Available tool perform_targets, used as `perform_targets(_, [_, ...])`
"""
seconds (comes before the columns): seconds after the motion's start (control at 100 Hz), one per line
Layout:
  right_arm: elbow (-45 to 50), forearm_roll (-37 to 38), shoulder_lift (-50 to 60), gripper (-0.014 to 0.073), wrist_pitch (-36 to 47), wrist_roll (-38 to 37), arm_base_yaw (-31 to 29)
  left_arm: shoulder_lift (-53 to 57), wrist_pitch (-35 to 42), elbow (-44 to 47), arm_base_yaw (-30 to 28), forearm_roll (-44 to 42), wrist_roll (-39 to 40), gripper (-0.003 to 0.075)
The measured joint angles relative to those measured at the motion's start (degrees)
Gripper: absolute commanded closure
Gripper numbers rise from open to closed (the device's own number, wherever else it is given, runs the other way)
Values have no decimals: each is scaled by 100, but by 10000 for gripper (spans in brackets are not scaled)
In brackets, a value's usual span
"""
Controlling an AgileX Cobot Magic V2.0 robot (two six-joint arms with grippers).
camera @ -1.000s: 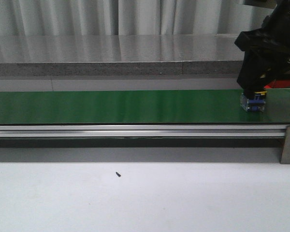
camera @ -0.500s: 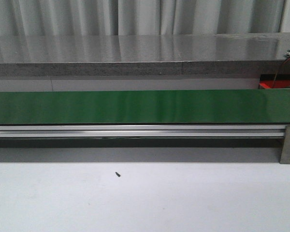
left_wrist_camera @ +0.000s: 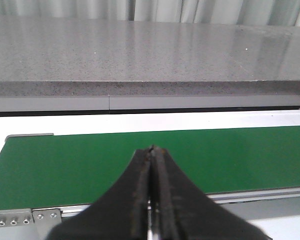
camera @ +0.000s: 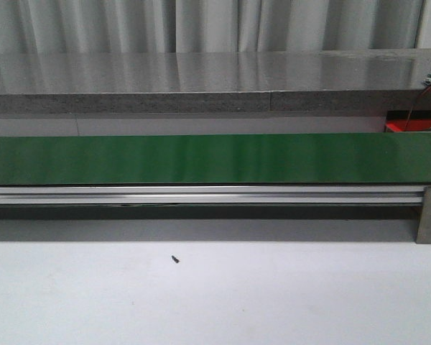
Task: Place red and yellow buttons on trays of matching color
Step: 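Lower the second yellow button into the yellow tray and release it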
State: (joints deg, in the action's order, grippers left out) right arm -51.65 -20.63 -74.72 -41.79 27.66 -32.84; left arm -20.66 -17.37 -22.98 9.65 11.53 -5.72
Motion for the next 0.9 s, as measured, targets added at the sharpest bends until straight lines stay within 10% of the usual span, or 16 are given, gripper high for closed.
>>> perform_targets(0.55, [0,35,-1705,442,503,23,-258,0,0,0,0,0,0,740])
perform_targets(0.9, [0,35,-1795,160,612,-43,-258,0,0,0,0,0,0,740])
